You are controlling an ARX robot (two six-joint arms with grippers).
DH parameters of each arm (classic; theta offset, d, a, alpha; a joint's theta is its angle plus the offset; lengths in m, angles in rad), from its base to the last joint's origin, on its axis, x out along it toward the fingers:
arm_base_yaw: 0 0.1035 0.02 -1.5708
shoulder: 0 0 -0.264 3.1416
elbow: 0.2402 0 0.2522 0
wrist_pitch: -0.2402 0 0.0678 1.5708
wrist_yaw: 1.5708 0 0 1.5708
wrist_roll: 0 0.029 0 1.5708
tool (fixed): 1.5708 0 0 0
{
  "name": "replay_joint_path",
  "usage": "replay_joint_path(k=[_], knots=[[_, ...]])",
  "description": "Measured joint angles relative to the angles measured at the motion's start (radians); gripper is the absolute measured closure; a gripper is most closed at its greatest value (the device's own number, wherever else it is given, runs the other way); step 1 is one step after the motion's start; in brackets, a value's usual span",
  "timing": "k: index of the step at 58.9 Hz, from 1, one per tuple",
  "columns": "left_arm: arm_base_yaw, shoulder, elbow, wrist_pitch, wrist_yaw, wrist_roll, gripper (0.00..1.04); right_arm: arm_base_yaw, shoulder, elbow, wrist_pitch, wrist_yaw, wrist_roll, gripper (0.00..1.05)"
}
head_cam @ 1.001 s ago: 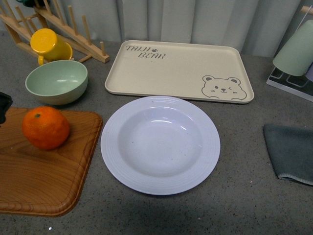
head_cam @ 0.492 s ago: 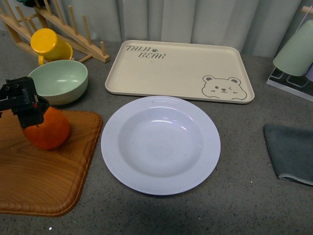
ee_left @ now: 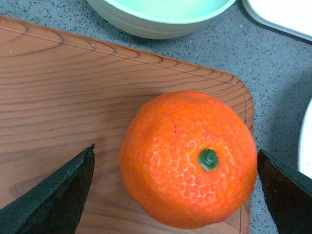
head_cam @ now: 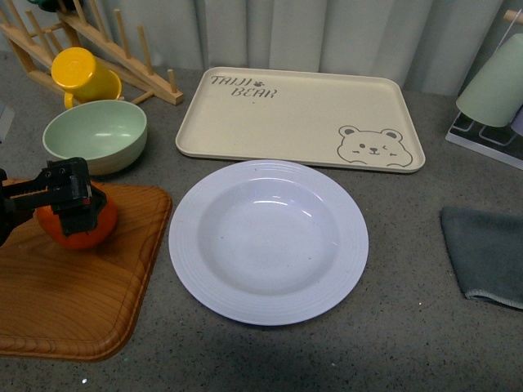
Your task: Place orange and plate with both arms
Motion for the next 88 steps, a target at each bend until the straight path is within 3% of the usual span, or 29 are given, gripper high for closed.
replay_joint_path(k=[8,17,28,45,55,88], knots=[[0.002,0.009,0.009,-0.003,0.005,0.002,0.29,0.0,0.0,0.0,0.0,0.0,0.0,0.09],[0.003,0.009,0.01,-0.003,0.005,0.002,0.38,0.0,0.0,0.0,0.0,0.0,0.0,0.09],[-0.029,-0.036,0.01,-0.04,-0.017,-0.003,0.4,0.0,0.0,0.0,0.0,0.0,0.0,0.09],[-0.283,-0.103,0.062,-0.074,-0.002,-0.048,0.4,0.0,0.0,0.0,0.0,0.0,0.0,0.09],[-0.38,-0.047,0.126,-0.063,-0.04,-0.084,0.4,0.0,0.0,0.0,0.0,0.0,0.0,0.09],[-0.418,0.148,0.237,-0.078,-0.04,-0.135,0.4,0.0,0.0,0.0,0.0,0.0,0.0,0.09]])
